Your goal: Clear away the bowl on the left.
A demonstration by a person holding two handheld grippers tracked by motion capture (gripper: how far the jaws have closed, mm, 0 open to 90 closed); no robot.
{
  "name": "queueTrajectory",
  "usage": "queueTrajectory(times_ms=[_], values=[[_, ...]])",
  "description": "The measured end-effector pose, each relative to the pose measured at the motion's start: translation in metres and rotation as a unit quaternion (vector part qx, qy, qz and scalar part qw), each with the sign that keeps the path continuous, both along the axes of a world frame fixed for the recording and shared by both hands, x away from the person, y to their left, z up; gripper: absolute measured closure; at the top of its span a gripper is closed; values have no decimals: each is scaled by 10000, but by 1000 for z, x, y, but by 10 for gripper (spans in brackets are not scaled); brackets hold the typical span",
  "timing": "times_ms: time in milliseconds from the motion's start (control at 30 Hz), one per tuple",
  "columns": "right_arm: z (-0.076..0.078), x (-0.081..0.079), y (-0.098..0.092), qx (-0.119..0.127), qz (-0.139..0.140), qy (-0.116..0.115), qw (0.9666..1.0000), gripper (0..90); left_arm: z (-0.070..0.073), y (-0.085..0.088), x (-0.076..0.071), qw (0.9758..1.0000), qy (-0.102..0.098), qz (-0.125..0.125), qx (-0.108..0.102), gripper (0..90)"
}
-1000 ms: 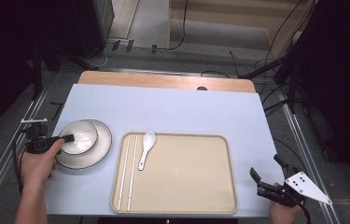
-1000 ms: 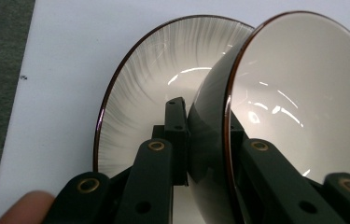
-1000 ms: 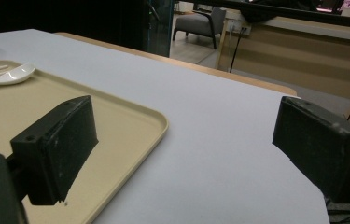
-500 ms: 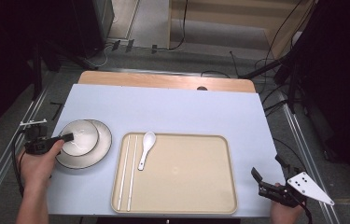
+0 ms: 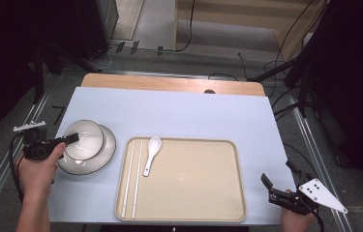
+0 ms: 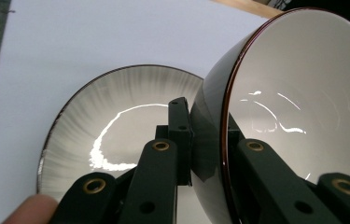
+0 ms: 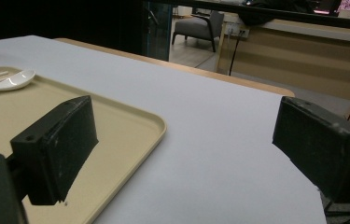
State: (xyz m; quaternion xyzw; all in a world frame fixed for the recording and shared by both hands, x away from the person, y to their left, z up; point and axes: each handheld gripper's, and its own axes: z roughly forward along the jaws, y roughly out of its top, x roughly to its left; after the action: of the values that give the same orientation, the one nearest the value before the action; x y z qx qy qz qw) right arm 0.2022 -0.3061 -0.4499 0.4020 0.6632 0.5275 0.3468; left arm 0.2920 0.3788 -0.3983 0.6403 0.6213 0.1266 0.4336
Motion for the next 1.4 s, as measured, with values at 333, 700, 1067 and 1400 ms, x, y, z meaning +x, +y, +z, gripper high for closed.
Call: queueTrajectory(times_ms=[333,700,1067,1400], values=[[0,1,1,2,10,-1,10000,64,6,-16,-4,9992,-285,-281,-72,826],[0,2,1,14,13,-9,10000,65,13,-44,-9,9981,-312,-519,-117,826],[1,1,0,80,10,-46,10000,65,11,-79,-15,9951,-312,-929,-107,826],[1,1,1,94,12,-50,9999,65,3,-104,-22,9929,-175,-1173,-78,826]])
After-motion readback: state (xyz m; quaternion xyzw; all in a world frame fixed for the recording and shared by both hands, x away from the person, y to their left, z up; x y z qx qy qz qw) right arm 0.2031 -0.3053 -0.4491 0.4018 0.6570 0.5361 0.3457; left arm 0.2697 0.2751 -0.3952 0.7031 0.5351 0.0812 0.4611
